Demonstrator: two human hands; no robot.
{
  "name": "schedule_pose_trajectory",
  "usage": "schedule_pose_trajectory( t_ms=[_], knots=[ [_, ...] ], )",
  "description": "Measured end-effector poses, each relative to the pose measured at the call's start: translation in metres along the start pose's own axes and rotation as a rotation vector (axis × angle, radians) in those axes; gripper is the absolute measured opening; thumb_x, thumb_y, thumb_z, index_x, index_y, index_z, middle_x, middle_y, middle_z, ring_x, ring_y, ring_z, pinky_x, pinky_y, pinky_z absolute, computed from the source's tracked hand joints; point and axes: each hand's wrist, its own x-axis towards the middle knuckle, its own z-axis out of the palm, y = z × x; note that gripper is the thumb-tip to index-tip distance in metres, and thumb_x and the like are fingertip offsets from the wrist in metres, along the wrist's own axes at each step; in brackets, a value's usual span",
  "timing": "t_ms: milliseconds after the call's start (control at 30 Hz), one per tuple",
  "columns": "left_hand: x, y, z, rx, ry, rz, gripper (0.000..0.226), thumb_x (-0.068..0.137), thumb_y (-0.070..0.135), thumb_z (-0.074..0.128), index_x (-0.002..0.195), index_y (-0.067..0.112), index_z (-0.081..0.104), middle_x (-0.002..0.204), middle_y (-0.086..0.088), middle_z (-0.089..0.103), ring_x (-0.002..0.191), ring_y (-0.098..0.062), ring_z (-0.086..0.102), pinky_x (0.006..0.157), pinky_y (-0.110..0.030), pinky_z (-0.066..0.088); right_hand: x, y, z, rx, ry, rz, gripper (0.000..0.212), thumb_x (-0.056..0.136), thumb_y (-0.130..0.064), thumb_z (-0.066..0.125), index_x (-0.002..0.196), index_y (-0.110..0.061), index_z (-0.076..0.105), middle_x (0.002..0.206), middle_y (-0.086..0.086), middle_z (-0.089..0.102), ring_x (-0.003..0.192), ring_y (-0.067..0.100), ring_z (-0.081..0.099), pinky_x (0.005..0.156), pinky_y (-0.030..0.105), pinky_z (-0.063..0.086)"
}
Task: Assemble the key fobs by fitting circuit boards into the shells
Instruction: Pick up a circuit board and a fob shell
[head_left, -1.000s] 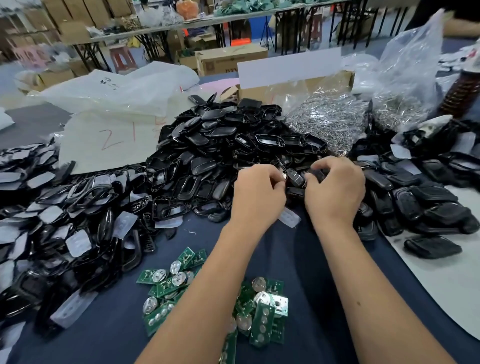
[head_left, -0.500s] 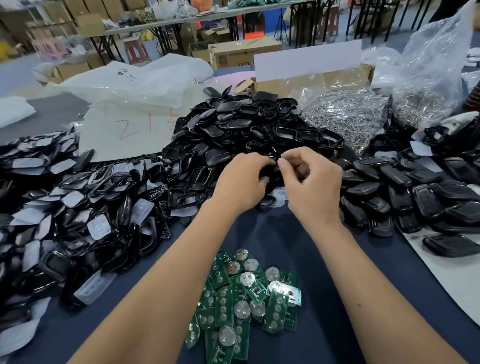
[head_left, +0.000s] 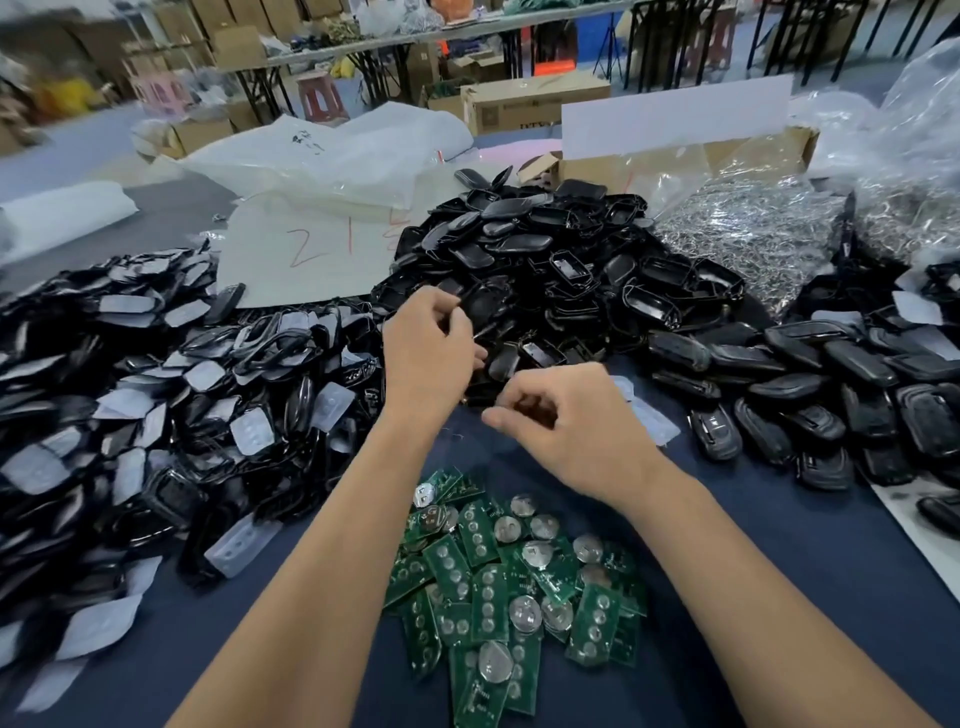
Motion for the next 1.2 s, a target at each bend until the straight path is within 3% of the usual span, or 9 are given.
schedule_pose_trajectory(
  t_ms=[200,300,433,533,600,700,867,1067,1200],
  knots=[
    [-0.03,-0.024,-0.041,-0.281,0.046,-0.275,0.033,0.091,-0.011,0.05,0.107,0.018,0.053,0.098,-0.013,0.073,0.061,-0.022,0.074,0.055,-0.029,0.058,-0.002,-0.02,0.034,-0.173,-0.343,-0.129,0.034,0.09,-0.046,0.077,0.118,-0.026,0.073,0.109,-0.006,0.058,0.108,0.017,0.048,0.092,0.042,0.048],
    [-0.038,-0.029,-0.05,-0.278,0.037,-0.273,0.025,0.092,-0.008,0.056,0.104,0.014,0.06,0.102,-0.016,0.069,0.06,-0.021,0.073,0.057,-0.023,0.056,-0.002,-0.024,0.036,-0.146,-0.363,-0.108,0.024,0.087,-0.043,0.08,0.105,-0.026,0.076,0.102,-0.008,0.058,0.101,0.015,0.048,0.089,0.042,0.047],
    [-0.043,-0.03,-0.053,-0.137,0.016,-0.168,0.018,0.094,0.002,0.063,0.096,0.019,0.067,0.099,-0.01,0.07,0.054,-0.015,0.069,0.053,-0.024,0.053,-0.007,-0.025,0.029,0.094,-0.261,-0.005,0.025,0.084,-0.021,0.085,0.075,-0.019,0.062,0.079,-0.008,0.063,0.074,0.01,0.056,0.069,0.028,0.046],
    [-0.047,-0.026,-0.048,-0.087,-0.007,-0.132,0.02,0.096,0.005,0.061,0.095,0.024,0.068,0.091,-0.003,0.068,0.048,-0.012,0.063,0.049,-0.023,0.047,-0.008,-0.022,0.027,0.281,-0.104,0.03,0.036,0.085,-0.002,0.072,0.066,-0.013,0.044,0.087,0.003,0.068,0.085,0.016,0.066,0.072,0.038,0.051],
    [-0.049,-0.023,-0.045,-0.101,-0.029,-0.123,0.026,0.098,0.006,0.054,0.099,0.028,0.069,0.083,0.002,0.066,0.047,-0.012,0.059,0.048,-0.023,0.044,-0.007,-0.018,0.026,0.423,0.004,0.087,0.036,0.08,0.001,0.064,0.062,-0.012,0.036,0.095,0.009,0.07,0.092,0.02,0.071,0.068,0.034,0.051],
    [-0.052,-0.019,-0.042,-0.179,-0.073,-0.167,0.041,0.098,0.005,0.042,0.107,0.034,0.071,0.084,0.007,0.067,0.052,-0.017,0.058,0.047,-0.028,0.043,-0.005,-0.011,0.027,0.566,0.14,0.227,0.039,0.082,-0.004,0.065,0.058,-0.013,0.035,0.082,0.015,0.069,0.064,0.019,0.066,0.052,0.03,0.045],
    [-0.053,-0.011,-0.04,-0.486,-0.075,-0.362,0.053,0.092,-0.014,0.032,0.11,0.017,0.072,0.101,-0.011,0.062,0.053,-0.011,0.056,0.047,-0.021,0.043,-0.001,-0.002,0.026,0.605,0.242,0.395,0.054,0.088,-0.037,0.084,0.069,-0.002,0.048,0.059,0.015,0.049,0.049,0.016,0.041,0.047,0.025,0.038],
    [-0.059,-0.003,-0.036,-0.607,-0.281,-0.391,0.06,0.091,-0.022,0.035,0.119,0.015,0.074,0.104,-0.01,0.064,0.066,-0.013,0.062,0.065,-0.024,0.052,0.006,0.007,0.021,0.447,0.398,0.473,0.013,0.092,-0.009,0.076,0.083,-0.017,0.072,0.068,-0.006,0.071,0.058,0.005,0.065,0.059,0.019,0.05],
    [-0.069,0.0,-0.028,-0.301,-0.452,-0.241,0.043,0.091,-0.01,0.054,0.109,0.023,0.076,0.103,-0.01,0.072,0.073,-0.014,0.066,0.074,-0.028,0.058,0.005,0.006,0.016,0.562,0.522,0.448,0.016,0.093,0.001,0.072,0.098,-0.013,0.066,0.078,0.001,0.072,0.064,0.012,0.07,0.06,0.021,0.054]
  ],
)
